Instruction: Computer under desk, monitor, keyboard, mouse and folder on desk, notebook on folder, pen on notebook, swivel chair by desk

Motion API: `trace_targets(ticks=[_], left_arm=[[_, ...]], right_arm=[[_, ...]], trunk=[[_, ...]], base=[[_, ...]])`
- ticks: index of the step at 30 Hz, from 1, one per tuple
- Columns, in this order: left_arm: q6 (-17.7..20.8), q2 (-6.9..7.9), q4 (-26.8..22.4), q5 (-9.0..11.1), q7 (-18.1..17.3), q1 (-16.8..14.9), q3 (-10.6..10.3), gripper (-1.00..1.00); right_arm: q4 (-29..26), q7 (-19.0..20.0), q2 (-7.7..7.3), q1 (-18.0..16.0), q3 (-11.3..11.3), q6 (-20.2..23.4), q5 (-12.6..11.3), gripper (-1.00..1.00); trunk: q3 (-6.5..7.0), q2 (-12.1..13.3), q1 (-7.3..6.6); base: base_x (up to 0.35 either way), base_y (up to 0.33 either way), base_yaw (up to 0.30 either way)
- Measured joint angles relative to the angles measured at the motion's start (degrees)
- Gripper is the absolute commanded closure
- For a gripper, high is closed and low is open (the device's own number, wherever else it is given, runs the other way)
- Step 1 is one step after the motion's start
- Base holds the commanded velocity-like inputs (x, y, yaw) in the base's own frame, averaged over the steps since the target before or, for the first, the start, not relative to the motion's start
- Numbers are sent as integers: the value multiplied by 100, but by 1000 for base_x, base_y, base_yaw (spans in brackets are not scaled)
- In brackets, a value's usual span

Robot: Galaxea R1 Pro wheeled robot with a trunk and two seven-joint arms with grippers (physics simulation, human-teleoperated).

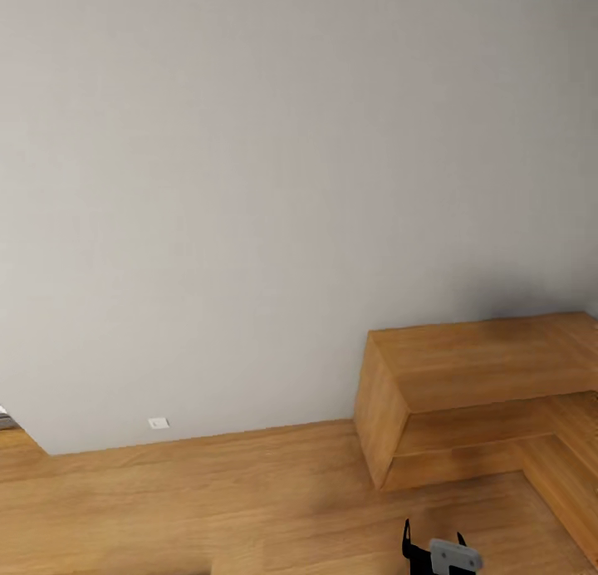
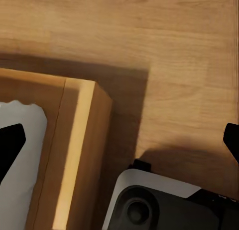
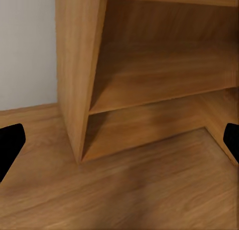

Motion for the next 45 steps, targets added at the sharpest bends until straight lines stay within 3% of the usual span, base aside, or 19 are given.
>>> trace_targets(ticks=[24,37,45], left_arm=[[0,0,1,0,0,2,4,-100],[0,0,1,0,0,2,4,-100],[0,3,-1,5,1,3,4,-100]], right_arm=[[7,7,25,0,10,0,8,-100],[2,370,3,-1,2,2,9,-100],[7,401,22,-1,2,4,9,-100]], trunk=[[0,0,0],[0,1,3],[-3,1,3]], base=[[317,0,-258],[45,0,-256],[1,0,-111]])
